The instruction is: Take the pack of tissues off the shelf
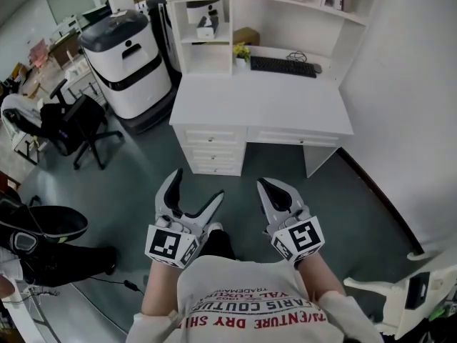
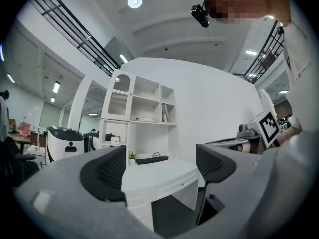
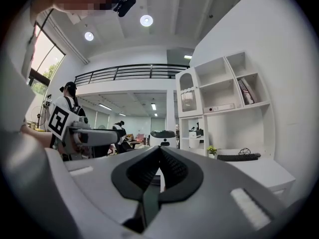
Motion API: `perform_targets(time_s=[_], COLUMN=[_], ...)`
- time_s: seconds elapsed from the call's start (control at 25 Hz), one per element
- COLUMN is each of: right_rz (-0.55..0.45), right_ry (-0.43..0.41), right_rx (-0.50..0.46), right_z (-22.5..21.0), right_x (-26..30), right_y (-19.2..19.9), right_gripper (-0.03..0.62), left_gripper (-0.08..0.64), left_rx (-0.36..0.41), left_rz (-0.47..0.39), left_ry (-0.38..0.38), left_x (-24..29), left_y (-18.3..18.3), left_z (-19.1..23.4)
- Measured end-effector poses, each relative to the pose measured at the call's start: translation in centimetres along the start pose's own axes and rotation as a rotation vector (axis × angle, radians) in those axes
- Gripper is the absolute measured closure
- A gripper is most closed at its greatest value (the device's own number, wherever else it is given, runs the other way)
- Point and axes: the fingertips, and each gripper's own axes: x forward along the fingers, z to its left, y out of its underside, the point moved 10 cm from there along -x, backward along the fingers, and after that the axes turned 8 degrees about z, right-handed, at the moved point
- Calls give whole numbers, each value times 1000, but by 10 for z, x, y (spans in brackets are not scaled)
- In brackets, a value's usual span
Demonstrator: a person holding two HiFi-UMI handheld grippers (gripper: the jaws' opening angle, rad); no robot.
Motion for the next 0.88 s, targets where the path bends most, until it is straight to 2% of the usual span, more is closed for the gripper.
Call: perform_targets(time_s=[0.16, 0.4, 0.6, 0.88], right_rz=[23, 55, 54, 69], right_ry=[11, 35, 54, 73], right_rx=[5, 3, 16, -10], right_z=[-12, -40, -73, -110], right_x=[20, 77, 148, 261], right_y=[8, 9, -2, -29], right_gripper=[591, 591, 591, 591], left_gripper=[97, 97, 97, 98], left_rx=[-7, -32, -35, -42], left_rz=[-2, 31, 25, 49], left_ry=[-50, -36, -18, 3], left_x=[19, 69, 122, 200], left_y=[5, 14, 9, 0], left_z=[21, 71, 127, 227])
